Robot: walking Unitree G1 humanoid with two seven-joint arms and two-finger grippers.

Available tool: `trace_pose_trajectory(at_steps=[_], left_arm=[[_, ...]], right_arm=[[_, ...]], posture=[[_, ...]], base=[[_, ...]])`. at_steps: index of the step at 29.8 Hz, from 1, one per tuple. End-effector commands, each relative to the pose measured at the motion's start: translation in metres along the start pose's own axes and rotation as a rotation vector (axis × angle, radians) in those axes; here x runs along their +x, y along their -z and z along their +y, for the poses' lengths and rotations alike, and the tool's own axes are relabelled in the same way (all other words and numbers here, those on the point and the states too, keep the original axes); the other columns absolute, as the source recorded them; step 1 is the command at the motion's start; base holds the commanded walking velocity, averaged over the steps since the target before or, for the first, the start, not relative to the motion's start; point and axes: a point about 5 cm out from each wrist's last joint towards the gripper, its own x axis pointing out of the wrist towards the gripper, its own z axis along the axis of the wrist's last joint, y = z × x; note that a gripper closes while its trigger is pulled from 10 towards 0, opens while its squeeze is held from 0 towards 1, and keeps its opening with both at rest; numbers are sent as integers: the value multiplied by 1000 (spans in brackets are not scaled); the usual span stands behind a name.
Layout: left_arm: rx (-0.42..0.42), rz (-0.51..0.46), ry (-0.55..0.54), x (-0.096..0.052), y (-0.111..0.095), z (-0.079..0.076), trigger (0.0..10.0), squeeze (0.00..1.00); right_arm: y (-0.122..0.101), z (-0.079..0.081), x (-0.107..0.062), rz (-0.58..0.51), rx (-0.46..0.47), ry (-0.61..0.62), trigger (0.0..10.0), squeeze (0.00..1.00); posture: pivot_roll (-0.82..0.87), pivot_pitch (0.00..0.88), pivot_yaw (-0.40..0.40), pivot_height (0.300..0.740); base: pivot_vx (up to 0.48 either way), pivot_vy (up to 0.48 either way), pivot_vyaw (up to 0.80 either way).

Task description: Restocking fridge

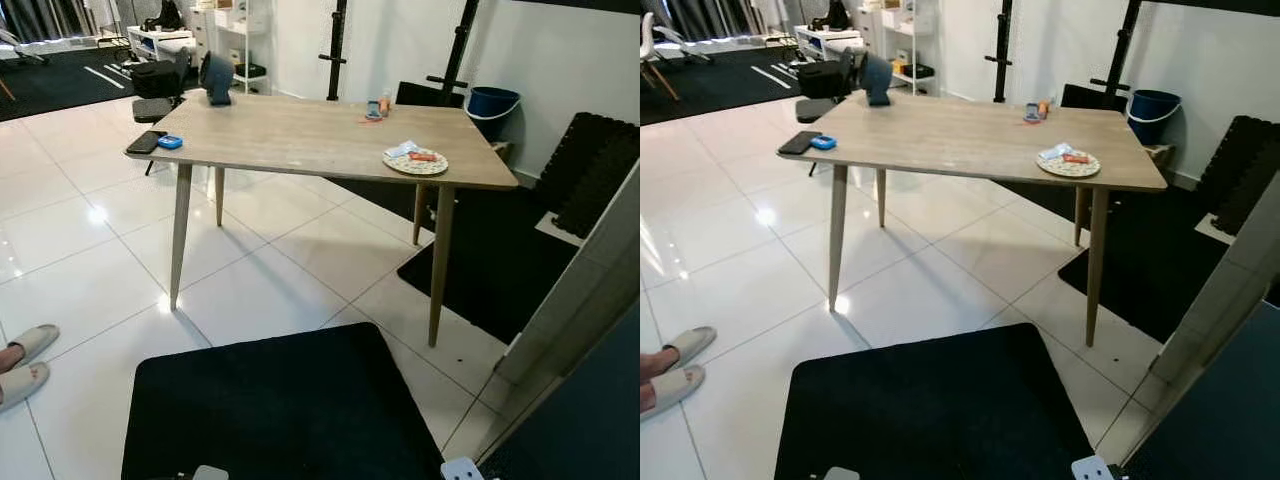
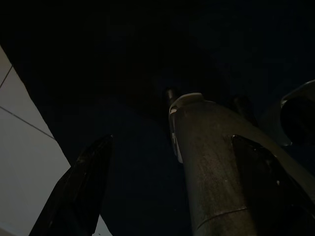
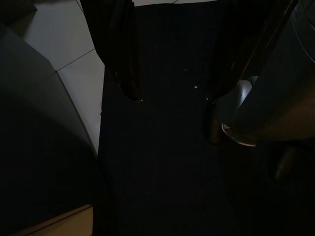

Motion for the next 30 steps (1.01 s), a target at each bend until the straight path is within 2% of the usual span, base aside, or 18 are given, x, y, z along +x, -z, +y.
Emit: trace_pose_trajectory(at_steps=[1,27,30], left_arm=[[11,78,12,-3,18,-1,10000,0],[15,92,37,-3,22,-8,10000,0],[14,94,37,-3,23,-8,10000,0]], right_arm=[[2,0,0,9,8,9,10000,0],[7,-1,-1,32,22,20,10000,0],[8,0,-1,35,31,14,10000,0]], posture=[[-57,0,-42,740],[-67,0,-48,740],[-64,0,-49,740]], base=[[277,0,0],[267,0,0],[261,0,-792]])
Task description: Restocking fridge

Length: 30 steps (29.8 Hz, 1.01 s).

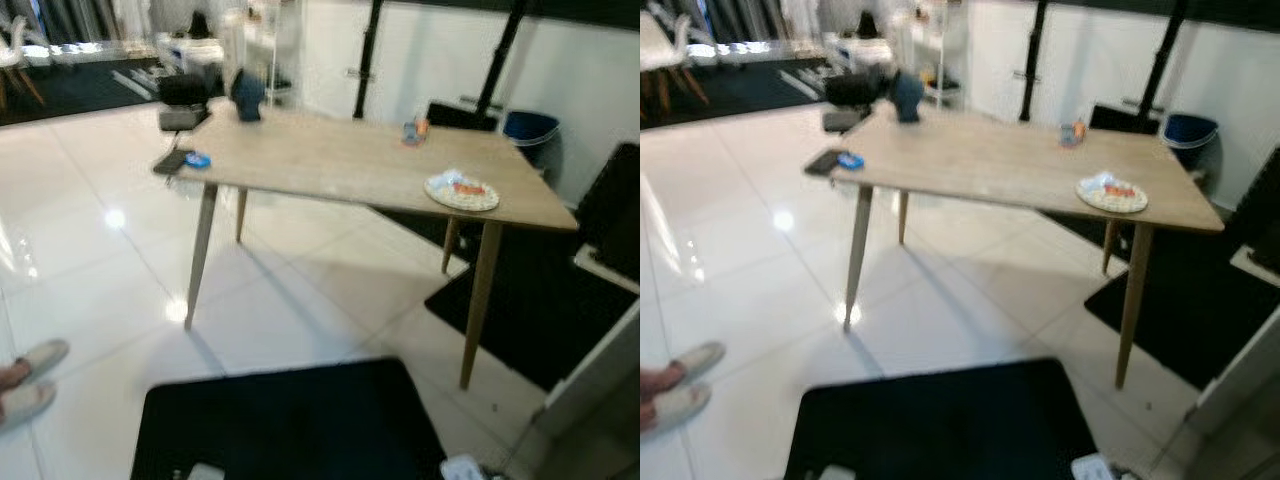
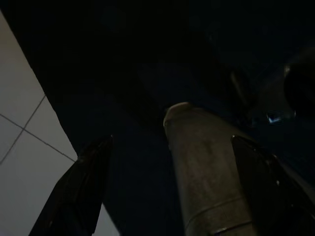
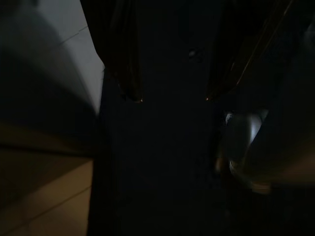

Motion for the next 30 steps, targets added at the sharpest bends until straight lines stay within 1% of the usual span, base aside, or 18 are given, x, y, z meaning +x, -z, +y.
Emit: trace_pose_trajectory(at_steps=[1,13,22,30], left_arm=[[-2,70,43,0,16,-12,10000,0],[6,70,42,-1,17,-9,10000,0],[12,68,44,-1,16,-9,10000,0],[11,67,48,-1,16,-9,10000,0]], right_arm=[[1,-6,-1,6,16,16,10000,0],[2,-6,-1,9,16,19,10000,0],[2,-8,-1,11,5,28,10000,0],[1,-6,-1,9,7,25,10000,0]], posture=[[-64,0,-49,740],[-63,0,-42,740],[-61,0,-43,740],[-59,0,-42,740]], base=[[259,0,-800],[282,0,-800],[274,0,0],[369,0,0]])
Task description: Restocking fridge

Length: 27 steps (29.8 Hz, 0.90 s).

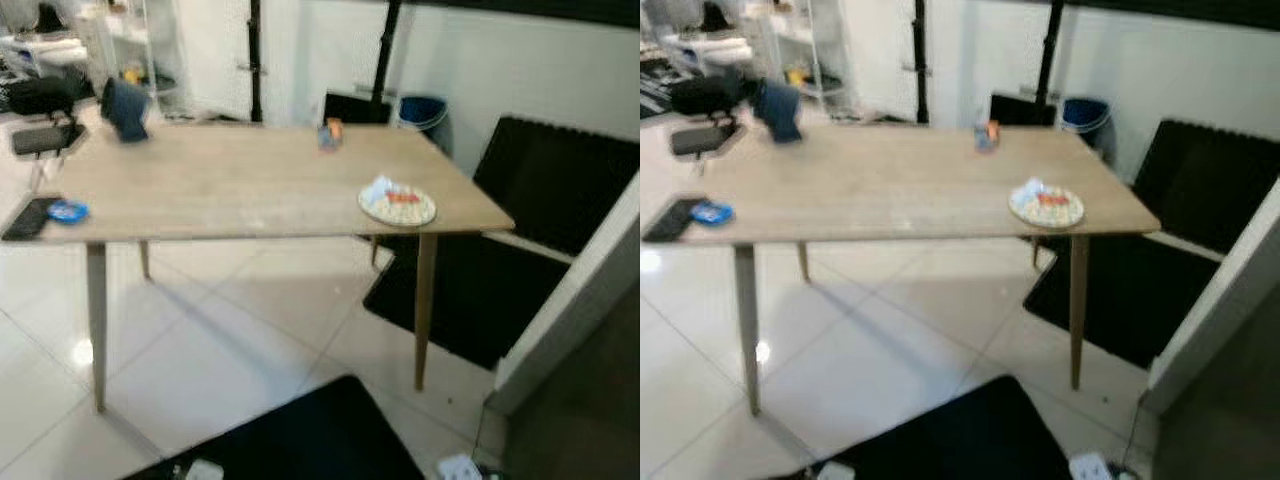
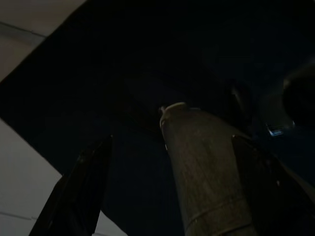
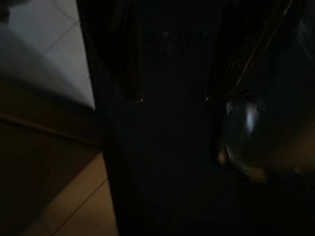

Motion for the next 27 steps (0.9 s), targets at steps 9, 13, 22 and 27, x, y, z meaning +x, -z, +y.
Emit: trace_pose_trajectory(at_steps=[9,13,22,27], left_arm=[[-3,75,38,-1,19,-10,10000,0],[-1,79,39,-2,20,-9,10000,0],[0,76,41,-1,19,-11,10000,0],[-1,76,41,-1,19,-11,10000,0]], right_arm=[[2,-4,-1,5,18,16,10000,0],[2,-3,-1,6,20,17,10000,0],[2,-4,-1,5,19,22,10000,0],[2,-5,-1,6,17,24,10000,0]], posture=[[-55,0,-39,740],[-57,0,-37,740],[-60,0,-39,740],[-59,0,-41,740]], base=[[345,0,0],[369,0,0],[368,0,0],[369,0,0]])
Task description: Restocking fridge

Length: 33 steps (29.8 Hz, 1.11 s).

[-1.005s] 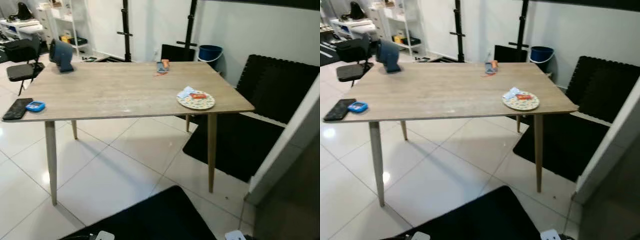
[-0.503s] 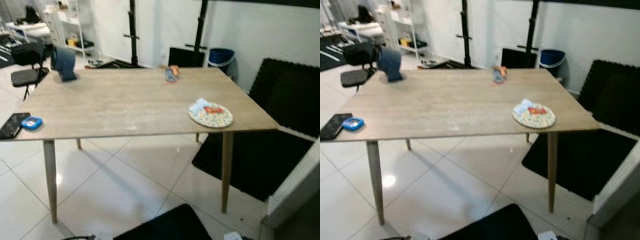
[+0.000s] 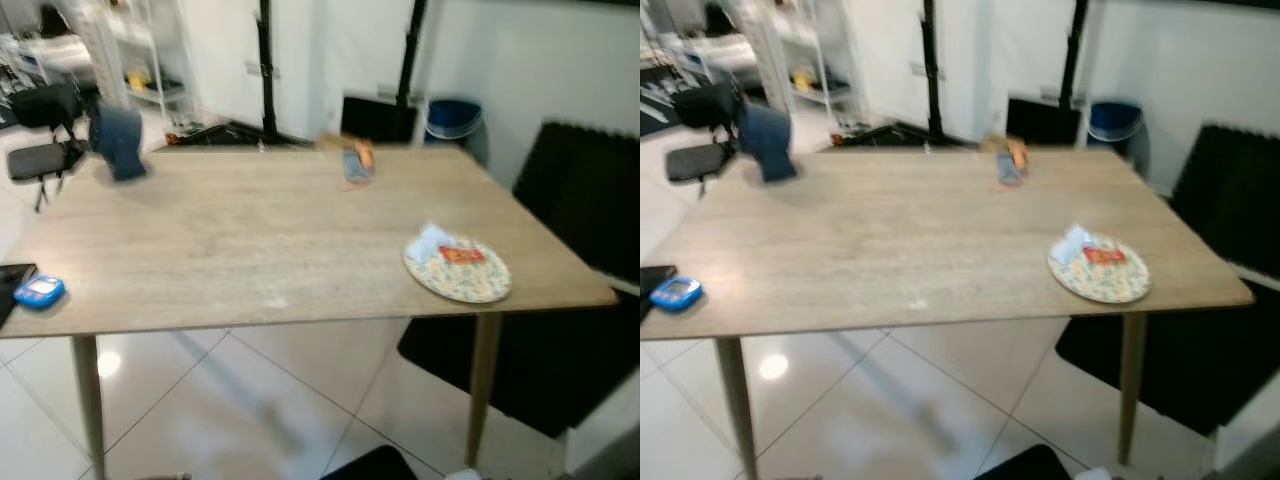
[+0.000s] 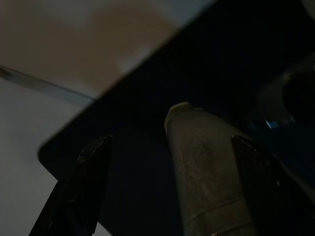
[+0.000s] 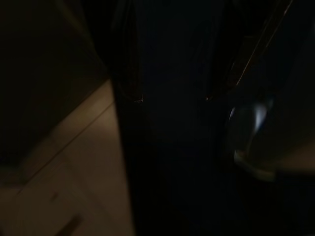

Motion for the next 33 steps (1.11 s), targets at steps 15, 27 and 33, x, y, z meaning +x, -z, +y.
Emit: trace_pose_trajectory(at_steps=[15,27,33], left_arm=[[-27,98,42,-3,26,-11,10000,0],[-33,98,53,-2,26,-14,10000,0],[-54,88,42,-3,26,-12,10000,0]], right_arm=[[5,5,0,12,10,-6,10000,0],[5,4,0,14,8,-3,10000,0],[6,3,0,16,2,-2,10000,0]], posture=[[-58,0,-43,740],[-60,0,-46,740],[-56,0,-47,740]], base=[[70,-147,0],[0,-454,0],[0,-298,0]])
